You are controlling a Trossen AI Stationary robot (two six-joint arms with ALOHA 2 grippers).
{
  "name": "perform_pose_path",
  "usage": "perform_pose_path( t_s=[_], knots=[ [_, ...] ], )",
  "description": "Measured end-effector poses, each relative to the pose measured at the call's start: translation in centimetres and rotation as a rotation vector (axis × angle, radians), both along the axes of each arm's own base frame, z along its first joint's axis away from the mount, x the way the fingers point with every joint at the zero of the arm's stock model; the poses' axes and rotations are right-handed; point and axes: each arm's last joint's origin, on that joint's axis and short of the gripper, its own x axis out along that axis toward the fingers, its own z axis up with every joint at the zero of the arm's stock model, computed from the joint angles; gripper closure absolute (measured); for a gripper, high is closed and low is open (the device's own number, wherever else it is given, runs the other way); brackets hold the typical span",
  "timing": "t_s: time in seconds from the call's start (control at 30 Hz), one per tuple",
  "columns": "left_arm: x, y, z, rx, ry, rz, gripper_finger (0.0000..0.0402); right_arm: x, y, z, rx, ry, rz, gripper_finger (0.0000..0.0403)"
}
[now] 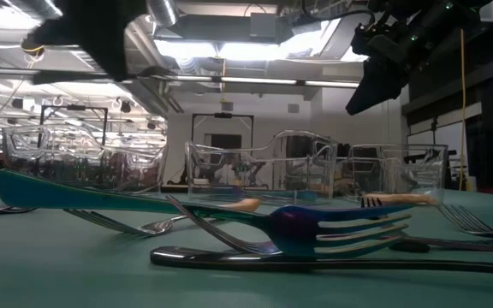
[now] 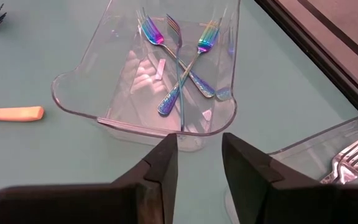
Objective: Sort silverware by color (type)
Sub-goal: Put the black fork into the left transparent bin
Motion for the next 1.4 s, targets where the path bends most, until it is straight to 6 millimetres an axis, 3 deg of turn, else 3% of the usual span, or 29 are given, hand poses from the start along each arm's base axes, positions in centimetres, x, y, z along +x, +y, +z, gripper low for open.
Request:
perform_pose_path(
  t_s=[0.37, 0.7, 0.93, 1.4],
  knots=[
    [-2.3, 9.5, 3.4, 0.164, 0.029, -0.009, 0.0397, 0.0, 0.0, 0.0, 0.0, 0.0, 0.0, 0.0288],
    [-3.9, 15.9, 3.0, 0.267, 0.242, -0.036, 0.0397, 0.0, 0.0, 0.0, 0.0, 0.0, 0.0, 0.0288],
    [-5.4, 17.7, 0.6, 0.218, 0.344, -0.004, 0.0397, 0.0, 0.0, 0.0, 0.0, 0.0, 0.0, 0.0288],
    [-8.2, 17.8, -7.7, 0.058, 0.49, 0.009, 0.0397, 0.0, 0.0, 0.0, 0.0, 0.0, 0.0, 0.0288]
  ],
)
